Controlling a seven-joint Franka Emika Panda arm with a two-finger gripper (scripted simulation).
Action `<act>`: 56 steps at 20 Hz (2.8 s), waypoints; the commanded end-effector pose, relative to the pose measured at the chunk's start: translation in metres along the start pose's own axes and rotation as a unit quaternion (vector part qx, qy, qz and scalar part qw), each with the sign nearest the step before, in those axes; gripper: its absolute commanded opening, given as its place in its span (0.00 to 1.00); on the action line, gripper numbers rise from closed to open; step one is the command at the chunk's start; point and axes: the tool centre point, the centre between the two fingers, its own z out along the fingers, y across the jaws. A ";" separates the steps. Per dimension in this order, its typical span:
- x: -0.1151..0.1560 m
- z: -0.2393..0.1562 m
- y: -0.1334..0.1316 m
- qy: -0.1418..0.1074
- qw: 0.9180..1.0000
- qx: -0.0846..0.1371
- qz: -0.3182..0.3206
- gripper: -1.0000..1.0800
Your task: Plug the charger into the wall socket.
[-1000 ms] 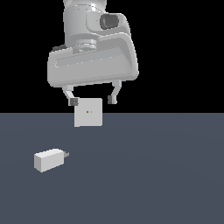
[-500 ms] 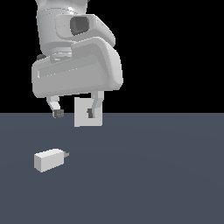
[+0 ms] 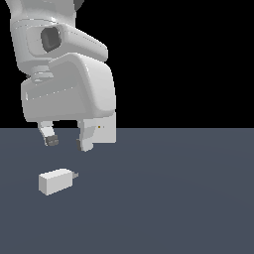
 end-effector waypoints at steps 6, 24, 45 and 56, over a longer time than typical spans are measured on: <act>-0.010 0.008 -0.008 0.007 1.000 -0.002 0.025 0.96; -0.018 0.041 -0.010 0.008 0.999 -0.003 0.031 0.96; -0.021 0.060 -0.011 0.008 0.999 -0.003 0.031 0.00; -0.008 0.054 -0.006 0.009 1.000 0.004 -0.010 0.00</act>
